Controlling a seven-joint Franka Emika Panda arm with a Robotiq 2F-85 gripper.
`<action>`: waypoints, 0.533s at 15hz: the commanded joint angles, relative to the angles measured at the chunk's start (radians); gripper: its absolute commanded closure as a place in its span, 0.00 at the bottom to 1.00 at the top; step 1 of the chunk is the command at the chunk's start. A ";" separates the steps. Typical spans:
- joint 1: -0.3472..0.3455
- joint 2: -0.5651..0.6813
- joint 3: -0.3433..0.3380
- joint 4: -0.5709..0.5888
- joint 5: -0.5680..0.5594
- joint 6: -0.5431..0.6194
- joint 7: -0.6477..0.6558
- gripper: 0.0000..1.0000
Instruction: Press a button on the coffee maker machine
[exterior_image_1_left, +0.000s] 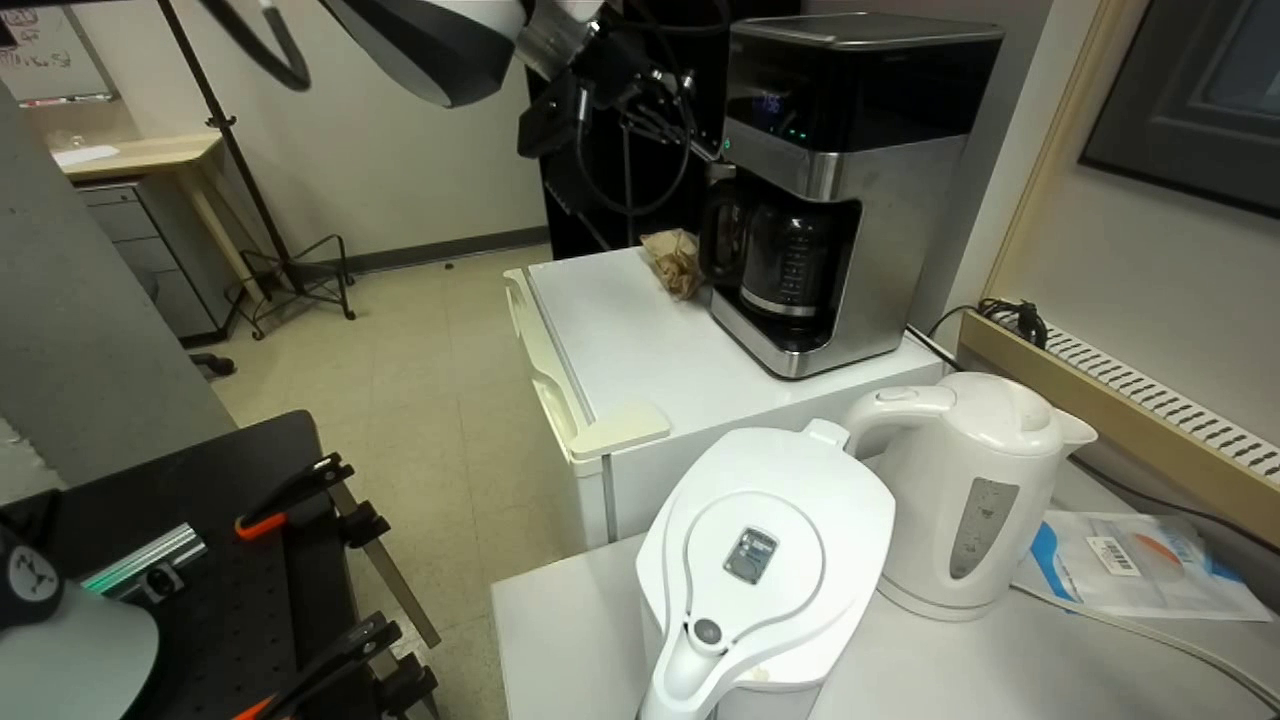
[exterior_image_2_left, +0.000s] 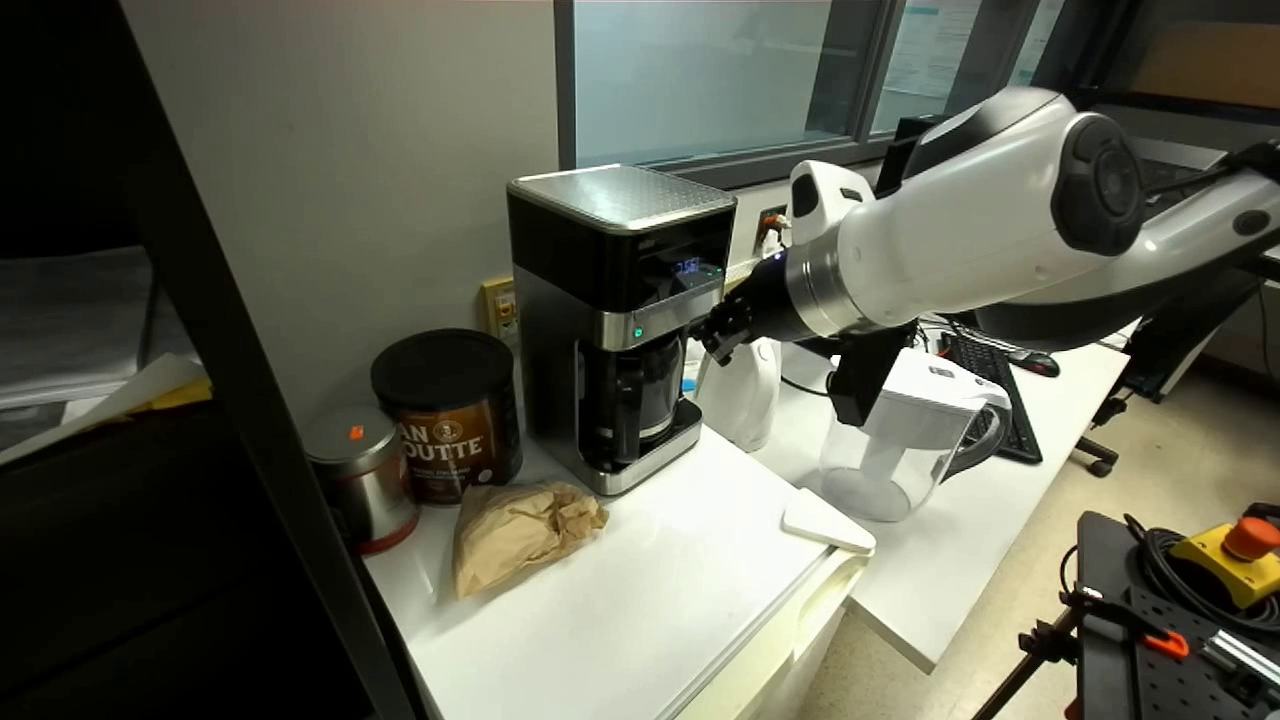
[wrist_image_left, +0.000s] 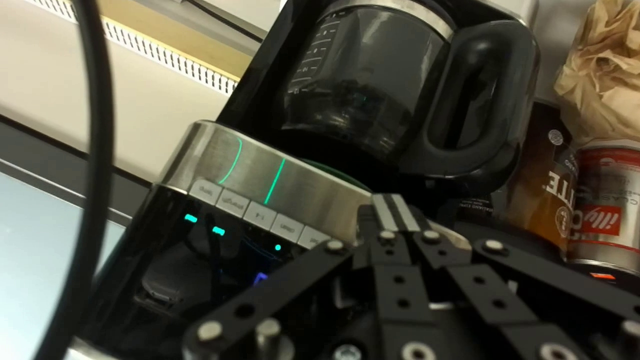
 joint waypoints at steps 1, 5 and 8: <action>0.021 0.055 0.005 0.046 -0.045 -0.039 0.036 1.00; 0.032 0.081 0.005 0.070 -0.057 -0.050 0.039 1.00; 0.039 0.093 0.005 0.085 -0.066 -0.054 0.045 1.00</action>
